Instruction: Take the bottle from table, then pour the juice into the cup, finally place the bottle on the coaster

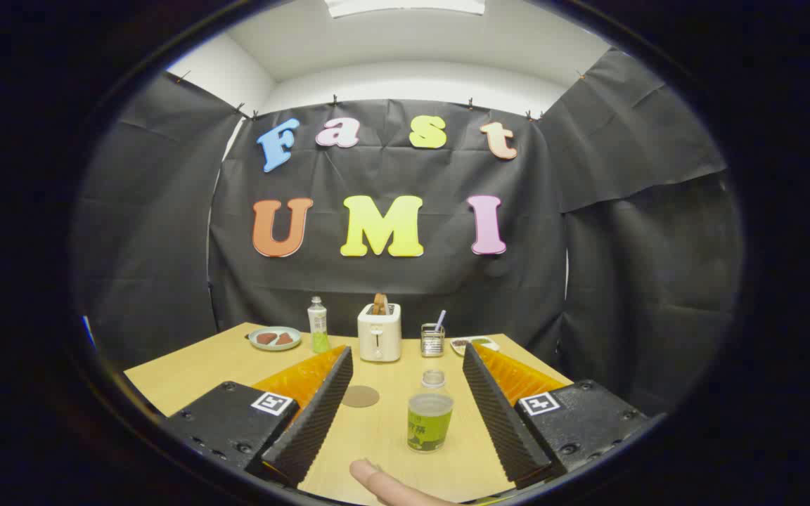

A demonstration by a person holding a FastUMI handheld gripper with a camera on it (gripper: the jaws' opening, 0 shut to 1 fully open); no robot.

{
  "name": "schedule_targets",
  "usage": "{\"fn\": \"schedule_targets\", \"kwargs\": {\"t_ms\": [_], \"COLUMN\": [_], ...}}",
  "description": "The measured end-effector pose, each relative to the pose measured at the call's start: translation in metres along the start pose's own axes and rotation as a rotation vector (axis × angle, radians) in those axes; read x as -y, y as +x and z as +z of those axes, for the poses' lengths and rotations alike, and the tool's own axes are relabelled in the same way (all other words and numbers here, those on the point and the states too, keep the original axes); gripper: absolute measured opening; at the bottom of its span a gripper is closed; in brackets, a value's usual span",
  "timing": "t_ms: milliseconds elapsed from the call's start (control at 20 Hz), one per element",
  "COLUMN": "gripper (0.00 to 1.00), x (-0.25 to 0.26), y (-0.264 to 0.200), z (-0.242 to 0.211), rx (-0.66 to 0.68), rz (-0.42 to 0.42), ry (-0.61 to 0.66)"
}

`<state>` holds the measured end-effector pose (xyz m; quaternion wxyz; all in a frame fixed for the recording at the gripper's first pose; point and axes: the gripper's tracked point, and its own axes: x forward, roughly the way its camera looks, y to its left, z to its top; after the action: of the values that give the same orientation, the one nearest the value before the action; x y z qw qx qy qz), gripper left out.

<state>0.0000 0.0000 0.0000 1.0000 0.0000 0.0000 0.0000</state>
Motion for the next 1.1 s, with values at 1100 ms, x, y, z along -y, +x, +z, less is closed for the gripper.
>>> {"fn": "schedule_targets", "kwargs": {"t_ms": [1100], "gripper": [1.0], "x": [0.008], "y": [-0.002], "z": [-0.052], "rx": [-0.054], "rz": [0.008], "ry": [0.017]}}
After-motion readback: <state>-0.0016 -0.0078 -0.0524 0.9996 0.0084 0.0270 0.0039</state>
